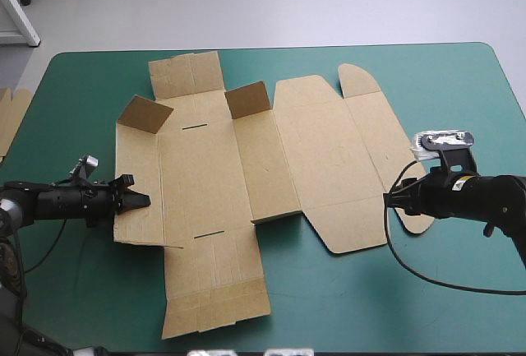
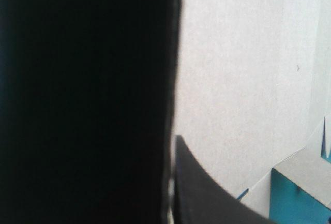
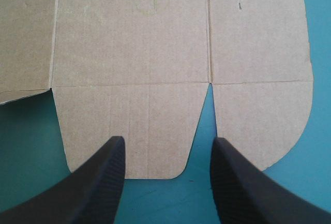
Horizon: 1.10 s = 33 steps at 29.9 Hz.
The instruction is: Fold the box
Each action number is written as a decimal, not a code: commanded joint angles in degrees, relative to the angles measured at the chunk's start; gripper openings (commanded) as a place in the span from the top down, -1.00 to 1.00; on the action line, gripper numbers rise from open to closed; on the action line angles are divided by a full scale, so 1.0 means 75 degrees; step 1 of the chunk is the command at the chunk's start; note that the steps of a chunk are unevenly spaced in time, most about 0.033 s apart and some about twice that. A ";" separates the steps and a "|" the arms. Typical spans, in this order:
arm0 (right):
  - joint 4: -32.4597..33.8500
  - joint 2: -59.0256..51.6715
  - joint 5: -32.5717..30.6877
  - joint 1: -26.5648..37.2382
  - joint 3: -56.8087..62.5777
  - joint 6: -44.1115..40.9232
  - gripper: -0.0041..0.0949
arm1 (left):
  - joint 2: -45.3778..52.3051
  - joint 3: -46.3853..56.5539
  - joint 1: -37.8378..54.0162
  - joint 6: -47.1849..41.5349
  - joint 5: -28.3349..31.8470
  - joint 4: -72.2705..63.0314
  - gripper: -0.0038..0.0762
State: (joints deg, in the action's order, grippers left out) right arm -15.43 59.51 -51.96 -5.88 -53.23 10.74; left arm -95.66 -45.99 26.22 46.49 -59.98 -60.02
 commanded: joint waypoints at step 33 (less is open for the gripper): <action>0.0294 -0.0112 0.0070 0.0078 -0.0858 0.0101 0.06 | -0.1192 -0.6765 -0.3200 0.0781 -0.1931 0.4379 0.89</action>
State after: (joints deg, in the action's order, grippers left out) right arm -12.87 59.51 -53.29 -5.86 -57.67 10.93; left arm -106.28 -91.33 3.54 48.36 -70.07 -25.94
